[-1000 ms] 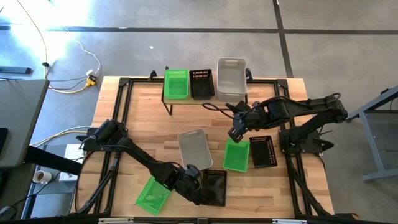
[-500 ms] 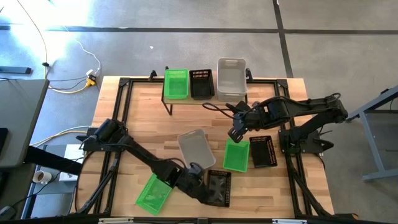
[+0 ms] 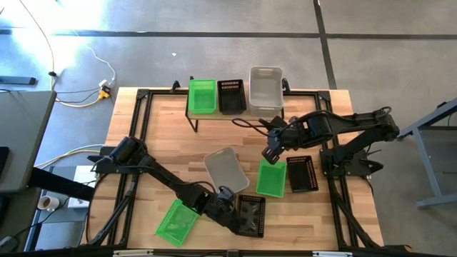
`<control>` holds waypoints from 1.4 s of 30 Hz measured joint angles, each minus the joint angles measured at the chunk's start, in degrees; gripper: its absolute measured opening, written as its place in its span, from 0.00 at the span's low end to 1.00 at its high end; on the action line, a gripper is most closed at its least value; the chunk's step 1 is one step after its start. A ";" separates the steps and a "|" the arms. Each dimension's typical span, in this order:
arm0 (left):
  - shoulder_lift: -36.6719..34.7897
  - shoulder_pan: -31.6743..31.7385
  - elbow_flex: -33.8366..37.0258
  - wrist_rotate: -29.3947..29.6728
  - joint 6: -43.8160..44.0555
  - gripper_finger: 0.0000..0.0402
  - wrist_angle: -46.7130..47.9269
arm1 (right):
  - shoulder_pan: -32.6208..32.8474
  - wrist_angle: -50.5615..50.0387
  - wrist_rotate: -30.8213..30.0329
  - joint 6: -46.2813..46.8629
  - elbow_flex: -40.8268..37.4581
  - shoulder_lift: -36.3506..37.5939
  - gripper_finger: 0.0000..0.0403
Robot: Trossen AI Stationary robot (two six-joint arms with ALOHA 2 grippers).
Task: Stack baskets on shelf by color
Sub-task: Stack the bottom black bin on top of the black bin on the shelf
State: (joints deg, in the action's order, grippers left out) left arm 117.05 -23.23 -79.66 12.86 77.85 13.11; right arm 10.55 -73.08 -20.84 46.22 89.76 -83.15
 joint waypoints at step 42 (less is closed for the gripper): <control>-7.75 0.43 -0.04 -4.73 -12.02 0.01 -0.74 | 5.34 -0.19 -0.53 -0.08 0.46 0.00 0.28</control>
State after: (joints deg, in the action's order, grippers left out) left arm 109.31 -22.79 -79.70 8.13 65.83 12.37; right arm 15.89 -73.27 -21.38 46.14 90.21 -83.15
